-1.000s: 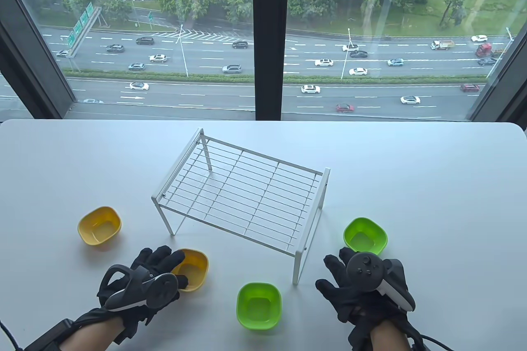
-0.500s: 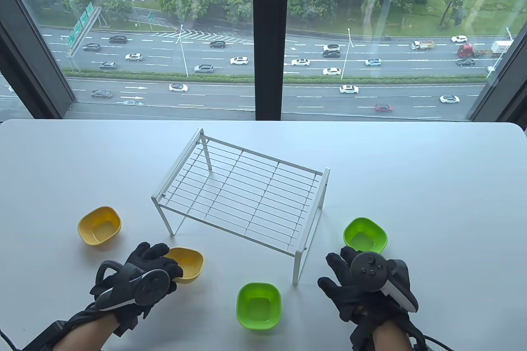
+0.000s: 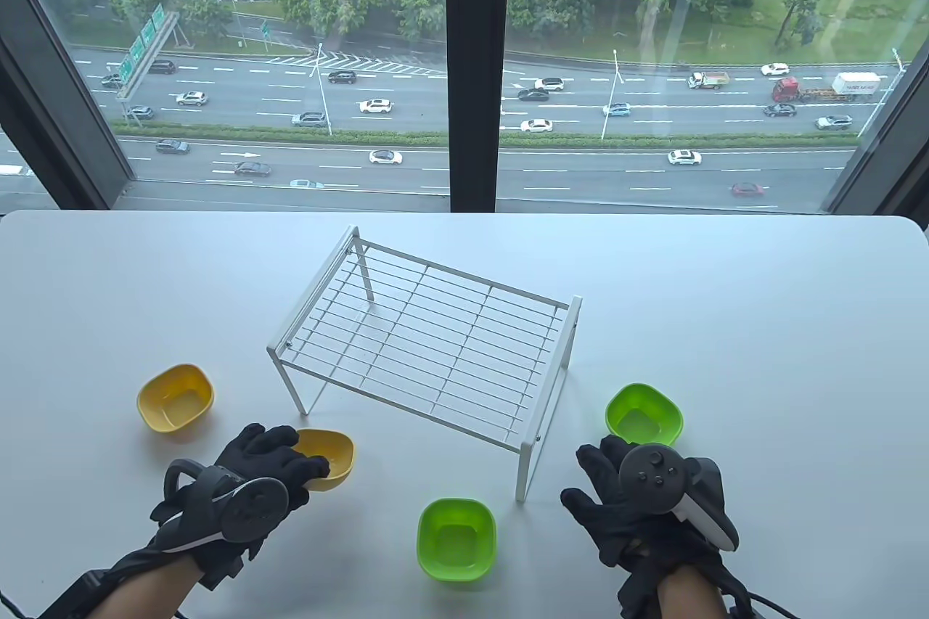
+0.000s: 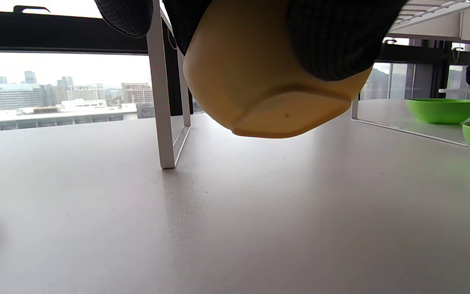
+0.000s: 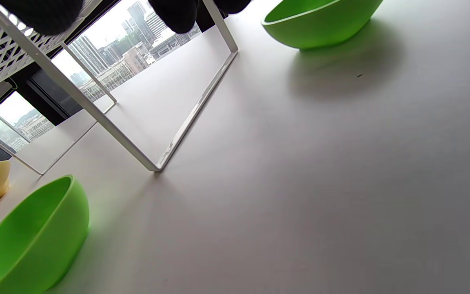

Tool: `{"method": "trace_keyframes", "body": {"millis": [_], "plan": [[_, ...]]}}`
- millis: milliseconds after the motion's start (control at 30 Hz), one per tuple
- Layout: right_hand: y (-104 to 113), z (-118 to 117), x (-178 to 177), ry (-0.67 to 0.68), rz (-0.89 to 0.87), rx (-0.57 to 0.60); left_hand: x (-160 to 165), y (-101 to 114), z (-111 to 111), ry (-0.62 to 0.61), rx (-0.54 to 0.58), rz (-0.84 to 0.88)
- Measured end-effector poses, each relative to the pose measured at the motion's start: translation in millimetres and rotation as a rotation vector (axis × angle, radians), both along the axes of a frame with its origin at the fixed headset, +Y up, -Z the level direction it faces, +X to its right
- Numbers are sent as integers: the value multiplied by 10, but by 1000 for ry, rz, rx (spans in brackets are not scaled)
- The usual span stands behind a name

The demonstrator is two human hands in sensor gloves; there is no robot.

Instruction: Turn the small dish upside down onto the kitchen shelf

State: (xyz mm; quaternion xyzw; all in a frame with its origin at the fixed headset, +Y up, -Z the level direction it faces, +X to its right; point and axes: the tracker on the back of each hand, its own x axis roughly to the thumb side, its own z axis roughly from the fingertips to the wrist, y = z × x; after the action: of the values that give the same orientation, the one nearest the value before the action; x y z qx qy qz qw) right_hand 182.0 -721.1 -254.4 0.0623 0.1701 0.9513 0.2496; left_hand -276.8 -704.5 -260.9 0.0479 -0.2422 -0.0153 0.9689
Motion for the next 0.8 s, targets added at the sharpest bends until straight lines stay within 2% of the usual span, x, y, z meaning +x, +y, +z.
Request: {"method": "trace_keyframes", "body": {"millis": [400, 700, 800], "plan": [[-2, 0, 20, -3, -22, 0, -27, 84, 34, -23, 24, 75], [-7, 3, 20, 0, -31, -3, -46, 234, 125, -50, 107, 128], [24, 18, 15, 18, -50, 45, -66, 266, 132, -67, 103, 173]]}}
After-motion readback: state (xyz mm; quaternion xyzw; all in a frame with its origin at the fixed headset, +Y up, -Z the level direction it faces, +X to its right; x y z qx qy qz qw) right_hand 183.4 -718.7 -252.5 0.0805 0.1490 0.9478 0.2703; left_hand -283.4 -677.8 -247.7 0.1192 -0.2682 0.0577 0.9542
